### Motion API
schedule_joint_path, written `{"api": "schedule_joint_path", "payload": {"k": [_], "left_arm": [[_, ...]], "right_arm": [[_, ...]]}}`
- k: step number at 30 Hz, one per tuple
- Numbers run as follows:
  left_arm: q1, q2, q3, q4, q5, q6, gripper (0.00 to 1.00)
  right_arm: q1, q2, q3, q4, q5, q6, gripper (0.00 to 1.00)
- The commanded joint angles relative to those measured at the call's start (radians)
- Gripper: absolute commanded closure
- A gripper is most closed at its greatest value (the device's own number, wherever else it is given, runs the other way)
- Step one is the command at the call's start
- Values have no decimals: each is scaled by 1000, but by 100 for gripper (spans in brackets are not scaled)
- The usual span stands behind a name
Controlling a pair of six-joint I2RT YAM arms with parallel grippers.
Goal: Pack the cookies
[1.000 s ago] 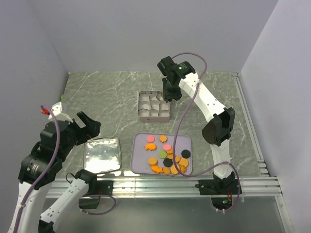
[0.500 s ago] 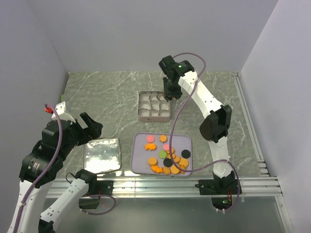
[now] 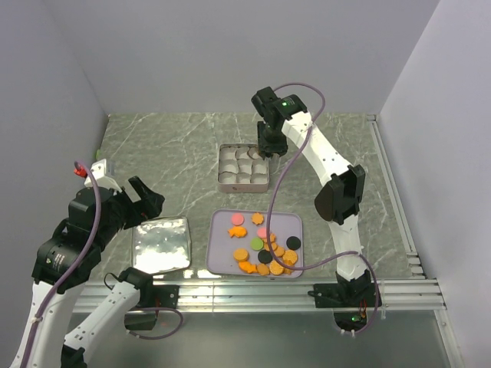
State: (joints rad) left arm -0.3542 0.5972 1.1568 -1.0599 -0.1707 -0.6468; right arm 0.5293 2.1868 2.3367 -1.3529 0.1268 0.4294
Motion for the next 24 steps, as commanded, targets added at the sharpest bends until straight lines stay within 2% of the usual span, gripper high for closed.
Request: {"api": "schedule_joint_path", "payload": {"k": [1,10,17,24], "left_arm": [[-2,-14,3,23,20,-4,2],[-3,-36,-28,31,43,-33,3],[-3,-37,-46,61,46,-37,2],[-3,-8,-86,136,109,-36,4]], "right_arm": [[-9,-19,56,-26,11,8,52],[-8,-99,49,-48,10,16,52],[-6,-234,-17,-63,0,32,52],[34,-438,-264,-32,0,81,52]]}}
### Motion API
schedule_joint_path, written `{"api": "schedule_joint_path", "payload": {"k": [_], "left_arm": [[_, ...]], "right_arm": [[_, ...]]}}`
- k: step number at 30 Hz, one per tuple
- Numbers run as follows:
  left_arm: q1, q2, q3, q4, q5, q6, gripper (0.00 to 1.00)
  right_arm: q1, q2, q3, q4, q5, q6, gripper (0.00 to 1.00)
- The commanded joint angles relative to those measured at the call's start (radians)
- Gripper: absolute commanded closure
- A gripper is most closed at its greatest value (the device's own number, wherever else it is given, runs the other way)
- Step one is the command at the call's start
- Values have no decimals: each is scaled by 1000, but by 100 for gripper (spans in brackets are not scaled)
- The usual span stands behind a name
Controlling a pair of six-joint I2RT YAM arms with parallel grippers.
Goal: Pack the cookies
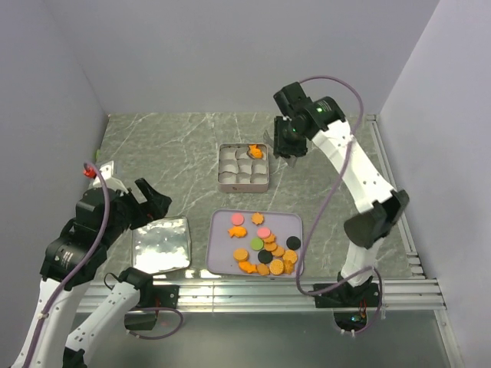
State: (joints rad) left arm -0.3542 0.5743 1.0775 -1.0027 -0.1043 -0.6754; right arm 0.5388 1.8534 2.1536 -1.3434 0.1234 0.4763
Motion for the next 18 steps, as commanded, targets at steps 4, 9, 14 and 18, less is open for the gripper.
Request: {"api": "schedule_joint_path", "payload": {"k": [4,9,14,18], "left_arm": [[-3,59,-8,113,54,10,4],[-3,108,18,148,57,52,2],[-2,137,18,179,69,54,1],[-3,141,-4,203,90,31,2]], "right_arm": [[110,-213,-237,-20,7,64,52],[199,-351,-475,21,6,126,52],[236,-436,-653,79,-40,166,52],[279,-431,-673,73,-51,173,52]]}}
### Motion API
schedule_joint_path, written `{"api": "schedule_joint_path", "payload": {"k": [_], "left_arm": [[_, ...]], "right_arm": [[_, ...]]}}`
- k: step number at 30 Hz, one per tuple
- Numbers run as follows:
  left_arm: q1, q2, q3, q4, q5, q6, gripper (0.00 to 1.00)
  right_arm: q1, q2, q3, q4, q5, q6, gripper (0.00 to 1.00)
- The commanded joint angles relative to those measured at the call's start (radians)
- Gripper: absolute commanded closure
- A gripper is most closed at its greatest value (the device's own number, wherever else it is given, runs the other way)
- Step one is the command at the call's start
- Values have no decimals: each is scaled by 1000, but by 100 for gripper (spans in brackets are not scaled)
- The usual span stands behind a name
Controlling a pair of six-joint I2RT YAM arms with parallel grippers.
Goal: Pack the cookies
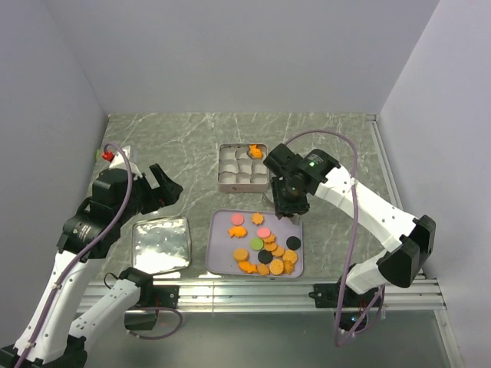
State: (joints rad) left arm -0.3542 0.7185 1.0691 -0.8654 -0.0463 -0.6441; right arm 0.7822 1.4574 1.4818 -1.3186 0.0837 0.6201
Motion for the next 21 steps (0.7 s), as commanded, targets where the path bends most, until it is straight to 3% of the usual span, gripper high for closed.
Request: {"api": "schedule_joint_path", "payload": {"k": [1,21], "left_arm": [[-2,-5,2,69,34,-3,2],[-3,-88,-67,34,14,-51,3]], "right_arm": [[46,-31,-2,47,-15,30,52],[166,115,17,-2,16,7,49]]}}
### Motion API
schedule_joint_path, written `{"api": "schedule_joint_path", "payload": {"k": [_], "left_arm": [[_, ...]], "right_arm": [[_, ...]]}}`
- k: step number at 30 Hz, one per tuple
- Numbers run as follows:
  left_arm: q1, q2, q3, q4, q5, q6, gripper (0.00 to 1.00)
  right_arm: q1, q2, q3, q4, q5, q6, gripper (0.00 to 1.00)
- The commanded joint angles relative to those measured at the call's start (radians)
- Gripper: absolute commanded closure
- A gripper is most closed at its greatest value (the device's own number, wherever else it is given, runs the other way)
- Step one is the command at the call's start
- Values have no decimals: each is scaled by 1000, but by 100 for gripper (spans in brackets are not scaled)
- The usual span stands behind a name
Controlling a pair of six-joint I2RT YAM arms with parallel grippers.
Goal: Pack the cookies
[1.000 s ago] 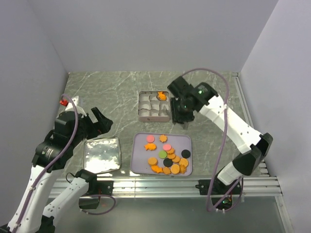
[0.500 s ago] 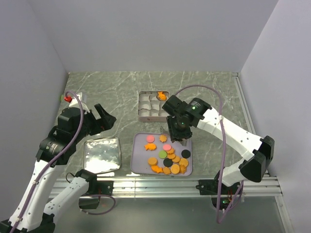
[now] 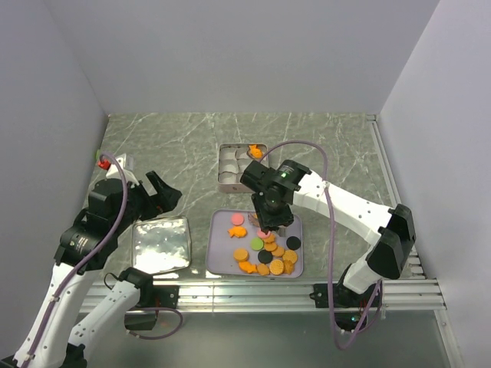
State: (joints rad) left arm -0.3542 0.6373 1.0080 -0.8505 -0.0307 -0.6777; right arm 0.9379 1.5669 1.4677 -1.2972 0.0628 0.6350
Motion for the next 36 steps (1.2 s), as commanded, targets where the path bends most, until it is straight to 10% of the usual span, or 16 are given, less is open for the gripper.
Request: {"api": "schedule_joint_path", "payload": {"k": [1,24,36], "left_arm": [[-3,-4,-6,21,0,-17,3],[-3,32,-11,54,-1,-2,4],[-2,30,21,25,-17,7,4]], "right_arm": [[12,13,39,-31,43,-11,48],[24,70,83,-28,49,-20,60],[24,151,411,-143,120,-27,62]]}}
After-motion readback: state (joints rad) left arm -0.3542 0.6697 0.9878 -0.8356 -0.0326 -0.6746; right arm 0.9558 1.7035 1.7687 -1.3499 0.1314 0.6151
